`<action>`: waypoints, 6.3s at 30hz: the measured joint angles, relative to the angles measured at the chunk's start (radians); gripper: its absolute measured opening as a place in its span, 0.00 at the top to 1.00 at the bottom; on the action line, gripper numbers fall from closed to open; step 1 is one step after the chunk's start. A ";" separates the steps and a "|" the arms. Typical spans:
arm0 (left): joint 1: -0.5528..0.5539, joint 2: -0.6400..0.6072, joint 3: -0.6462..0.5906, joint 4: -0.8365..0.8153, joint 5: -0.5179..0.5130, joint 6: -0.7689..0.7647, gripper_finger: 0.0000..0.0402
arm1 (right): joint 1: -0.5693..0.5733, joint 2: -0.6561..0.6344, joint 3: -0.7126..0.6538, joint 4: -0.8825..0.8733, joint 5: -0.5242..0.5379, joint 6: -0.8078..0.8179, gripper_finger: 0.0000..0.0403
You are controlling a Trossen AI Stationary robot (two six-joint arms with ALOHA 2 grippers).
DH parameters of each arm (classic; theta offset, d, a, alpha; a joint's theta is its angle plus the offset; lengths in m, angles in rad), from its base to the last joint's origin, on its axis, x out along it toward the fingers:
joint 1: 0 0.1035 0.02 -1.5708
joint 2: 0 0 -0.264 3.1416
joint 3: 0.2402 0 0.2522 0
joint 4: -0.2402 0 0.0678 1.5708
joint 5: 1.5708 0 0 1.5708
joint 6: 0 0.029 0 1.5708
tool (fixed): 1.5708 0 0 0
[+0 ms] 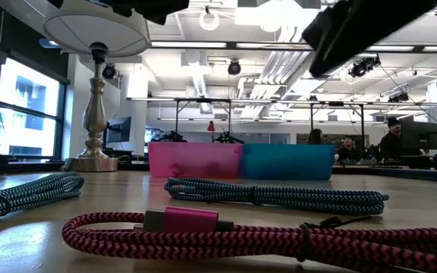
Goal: Pick & Place USB Port
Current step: Put the right blue charger cable into the pink bin
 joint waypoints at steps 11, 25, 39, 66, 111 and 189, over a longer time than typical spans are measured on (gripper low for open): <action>0.000 0.000 0.000 -0.027 0.031 -0.024 0.67 | -0.029 0.145 0.000 0.158 -0.094 0.083 0.60; 0.000 0.000 0.000 -0.097 0.035 -0.052 0.67 | -0.028 0.252 0.000 0.209 -0.091 0.156 0.52; 0.000 0.000 0.000 -0.112 0.034 -0.060 0.67 | -0.034 0.341 0.003 0.209 -0.117 0.213 0.54; -0.004 0.248 -0.004 -0.036 -0.075 -0.242 0.67 | 0.018 0.160 -0.003 0.000 0.203 0.127 0.98; -0.020 0.455 -0.002 0.821 0.163 -0.118 0.67 | 0.167 -0.074 0.000 0.258 0.797 -0.703 0.99; 0.691 0.360 0.000 0.062 0.147 -0.315 0.75 | -0.010 -0.074 0.000 0.220 0.746 -0.631 0.64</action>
